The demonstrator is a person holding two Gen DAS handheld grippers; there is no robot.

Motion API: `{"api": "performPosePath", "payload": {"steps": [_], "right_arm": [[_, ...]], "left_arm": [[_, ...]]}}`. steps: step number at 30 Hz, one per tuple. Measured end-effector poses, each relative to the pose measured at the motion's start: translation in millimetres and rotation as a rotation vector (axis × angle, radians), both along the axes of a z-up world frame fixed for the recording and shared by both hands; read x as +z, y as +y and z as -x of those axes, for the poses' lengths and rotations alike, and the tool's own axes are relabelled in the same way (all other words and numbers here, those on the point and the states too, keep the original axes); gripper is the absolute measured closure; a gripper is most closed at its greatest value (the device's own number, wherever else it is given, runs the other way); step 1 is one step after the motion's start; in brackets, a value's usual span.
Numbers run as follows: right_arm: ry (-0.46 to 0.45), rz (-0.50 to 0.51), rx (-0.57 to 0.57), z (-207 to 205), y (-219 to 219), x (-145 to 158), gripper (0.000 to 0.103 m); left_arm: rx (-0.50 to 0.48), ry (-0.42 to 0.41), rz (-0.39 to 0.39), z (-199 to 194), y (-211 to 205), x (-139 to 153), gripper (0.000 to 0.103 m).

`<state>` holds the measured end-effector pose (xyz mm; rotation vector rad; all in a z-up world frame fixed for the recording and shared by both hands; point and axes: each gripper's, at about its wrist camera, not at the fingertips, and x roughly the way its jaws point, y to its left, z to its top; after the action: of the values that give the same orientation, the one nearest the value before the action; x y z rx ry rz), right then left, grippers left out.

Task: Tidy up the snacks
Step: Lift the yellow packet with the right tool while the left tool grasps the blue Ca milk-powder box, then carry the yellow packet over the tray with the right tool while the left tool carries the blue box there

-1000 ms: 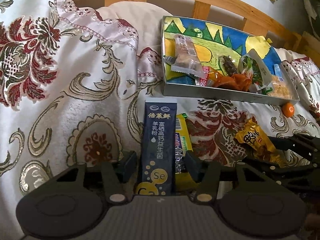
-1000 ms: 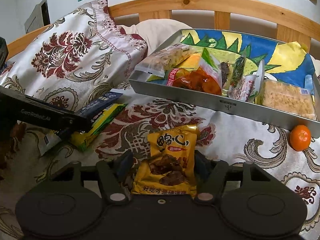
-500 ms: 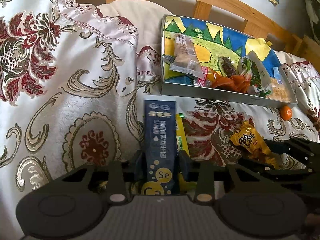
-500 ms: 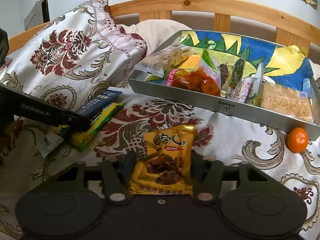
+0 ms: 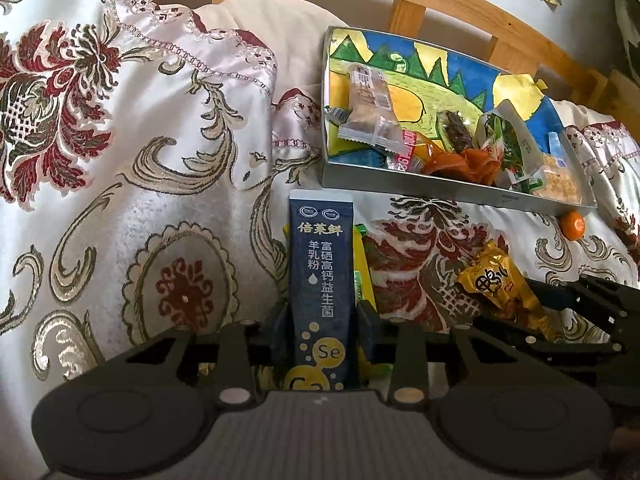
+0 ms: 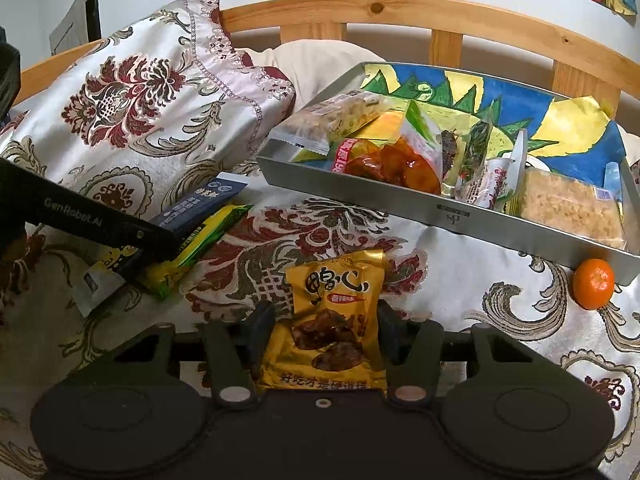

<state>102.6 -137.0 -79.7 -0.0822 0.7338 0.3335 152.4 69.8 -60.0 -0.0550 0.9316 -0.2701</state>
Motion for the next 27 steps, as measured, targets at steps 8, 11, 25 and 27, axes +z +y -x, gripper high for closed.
{"api": "performPosePath", "payload": {"steps": [8,11,25,27], "right_arm": [[-0.013,0.009,-0.004,2.7,1.9,1.7,0.05],[-0.021,0.018,-0.001,4.1,2.5,2.7,0.05],[-0.071,0.0,-0.015,7.0,-4.9,21.3,0.051],[-0.077,-0.007,-0.026,7.3,-8.1,24.6,0.051]], "left_arm": [[-0.008,-0.023,-0.035,6.9,-8.9,4.1,0.067],[-0.009,-0.024,-0.043,10.5,-12.9,5.9,0.068],[-0.006,-0.011,0.054,30.8,-30.9,18.5,0.068],[-0.003,-0.01,0.066,32.7,-33.5,19.8,0.068]]}}
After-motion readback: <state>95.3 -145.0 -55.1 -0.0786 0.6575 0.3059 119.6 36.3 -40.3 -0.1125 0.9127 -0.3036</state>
